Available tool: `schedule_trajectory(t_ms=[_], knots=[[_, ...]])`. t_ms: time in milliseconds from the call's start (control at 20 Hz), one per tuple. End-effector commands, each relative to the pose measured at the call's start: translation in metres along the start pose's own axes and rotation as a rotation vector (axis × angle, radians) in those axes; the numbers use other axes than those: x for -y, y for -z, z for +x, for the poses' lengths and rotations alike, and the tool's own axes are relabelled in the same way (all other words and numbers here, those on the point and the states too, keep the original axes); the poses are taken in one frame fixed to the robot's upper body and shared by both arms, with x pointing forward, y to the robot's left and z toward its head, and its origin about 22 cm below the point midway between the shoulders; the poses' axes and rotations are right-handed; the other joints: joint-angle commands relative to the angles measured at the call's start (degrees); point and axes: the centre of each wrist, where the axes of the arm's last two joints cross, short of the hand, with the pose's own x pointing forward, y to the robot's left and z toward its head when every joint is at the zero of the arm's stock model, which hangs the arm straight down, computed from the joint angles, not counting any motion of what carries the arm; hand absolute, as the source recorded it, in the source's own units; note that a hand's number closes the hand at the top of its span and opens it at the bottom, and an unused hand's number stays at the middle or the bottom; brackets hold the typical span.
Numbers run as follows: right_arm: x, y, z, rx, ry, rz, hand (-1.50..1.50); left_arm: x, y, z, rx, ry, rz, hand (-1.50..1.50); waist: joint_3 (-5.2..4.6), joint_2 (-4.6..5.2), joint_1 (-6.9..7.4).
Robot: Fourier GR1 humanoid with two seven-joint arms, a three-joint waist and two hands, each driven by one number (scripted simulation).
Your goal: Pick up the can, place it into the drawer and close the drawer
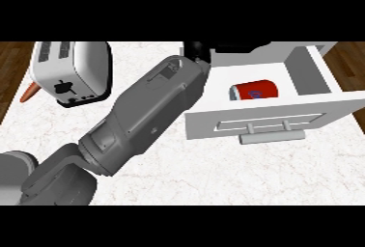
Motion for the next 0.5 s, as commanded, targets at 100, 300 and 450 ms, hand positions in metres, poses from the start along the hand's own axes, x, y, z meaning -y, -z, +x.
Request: schedule_trajectory(t_ms=[100, 300, 450], knots=[[-0.016, 0.017, 0.019, 0.127, -0.177, 0.048, -1.5, 0.0, -0.002, -0.002, 0.068, -0.024, -0.024, -1.5, -0.04, 0.08, 1.28], [-0.03, 0.039, 0.02, 0.141, -0.285, 0.086, -1.5, 0.012, -0.001, 0.018, 0.09, -0.013, -0.024, -1.5, -0.05, 0.04, 2.81], [-0.043, 0.042, 0.007, 0.126, -0.342, 0.11, -1.5, 0.012, -0.002, 0.019, 0.062, -0.03, 0.013, -1.5, -0.01, -0.35, 3.5]])
